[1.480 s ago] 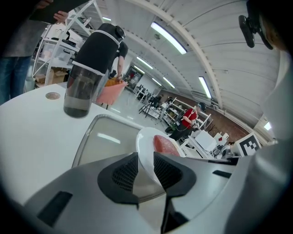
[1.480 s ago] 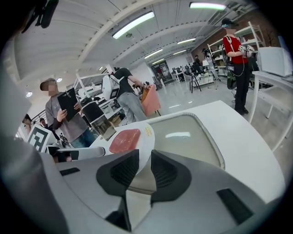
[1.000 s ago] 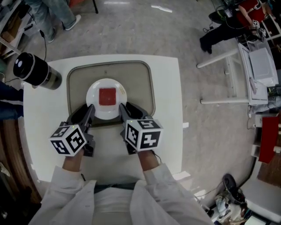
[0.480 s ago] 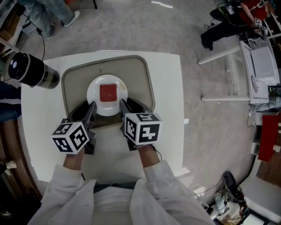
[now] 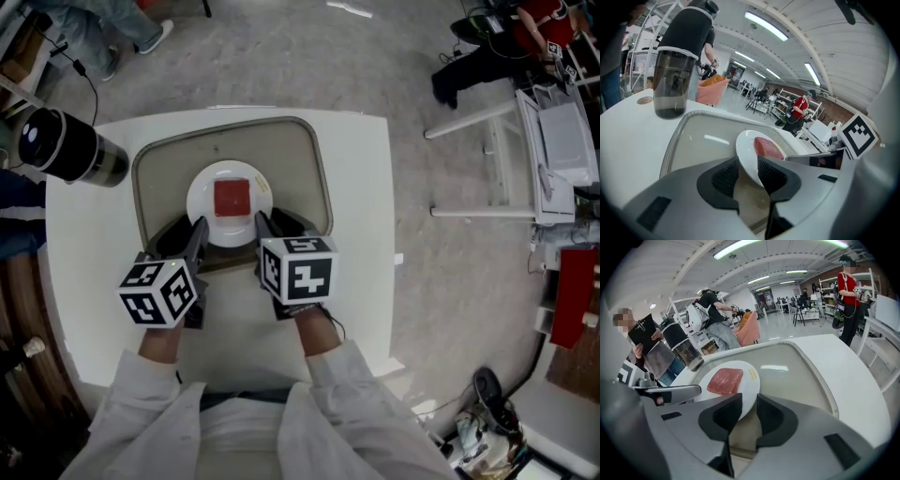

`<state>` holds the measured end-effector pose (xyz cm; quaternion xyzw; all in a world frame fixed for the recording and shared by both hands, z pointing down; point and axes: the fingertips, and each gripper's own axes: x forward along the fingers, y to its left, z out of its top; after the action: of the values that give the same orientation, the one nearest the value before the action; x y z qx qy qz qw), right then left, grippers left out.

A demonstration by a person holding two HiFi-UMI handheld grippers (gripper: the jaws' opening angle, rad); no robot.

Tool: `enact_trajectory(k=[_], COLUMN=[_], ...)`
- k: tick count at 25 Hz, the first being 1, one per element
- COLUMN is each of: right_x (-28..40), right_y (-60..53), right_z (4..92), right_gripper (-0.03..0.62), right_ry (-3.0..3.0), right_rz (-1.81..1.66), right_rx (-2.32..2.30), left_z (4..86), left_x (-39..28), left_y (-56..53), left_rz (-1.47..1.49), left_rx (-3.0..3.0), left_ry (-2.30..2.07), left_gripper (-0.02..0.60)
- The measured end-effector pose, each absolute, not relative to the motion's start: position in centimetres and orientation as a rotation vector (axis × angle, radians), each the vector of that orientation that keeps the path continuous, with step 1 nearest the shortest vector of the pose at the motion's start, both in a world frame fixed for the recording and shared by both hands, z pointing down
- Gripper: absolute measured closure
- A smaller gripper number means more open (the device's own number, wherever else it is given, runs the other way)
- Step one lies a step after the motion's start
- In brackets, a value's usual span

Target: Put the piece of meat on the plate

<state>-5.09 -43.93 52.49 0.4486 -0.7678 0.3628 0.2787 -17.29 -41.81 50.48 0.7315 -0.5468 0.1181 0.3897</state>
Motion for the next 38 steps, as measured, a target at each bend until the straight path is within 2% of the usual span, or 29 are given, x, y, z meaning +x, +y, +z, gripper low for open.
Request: enact_trajectory(k=[18,29,32,38], right_x=[-4.2,-3.6,-3.0,-1.3], right_y=[-43.6,-39.3,-36.9,-30.9], right_z=[51.0,44.4,42.0,37.9], right_gripper=[0.503,0.505,0.537,0.568], right_ry=[-2.112,-2.353,-2.441,-2.557], right_rz=[0.913,0.86,0.836,0.757], right_rx=[1.248,1.236,1.222,1.193], left_z=[50.1,43.6,41.4,37.7], left_x=[-18.3,-17.0,-15.9,-13.5], left_y=[-41.1,-37.1,-34.6,-28.3], left_rz=[0.348,0.236,0.195,0.123], left_rx=[1.839,1.964,2.005,2.063], left_ry=[-1.421,-1.473,-1.478,-1.52], left_gripper=[0.468,0.469,0.471,0.534])
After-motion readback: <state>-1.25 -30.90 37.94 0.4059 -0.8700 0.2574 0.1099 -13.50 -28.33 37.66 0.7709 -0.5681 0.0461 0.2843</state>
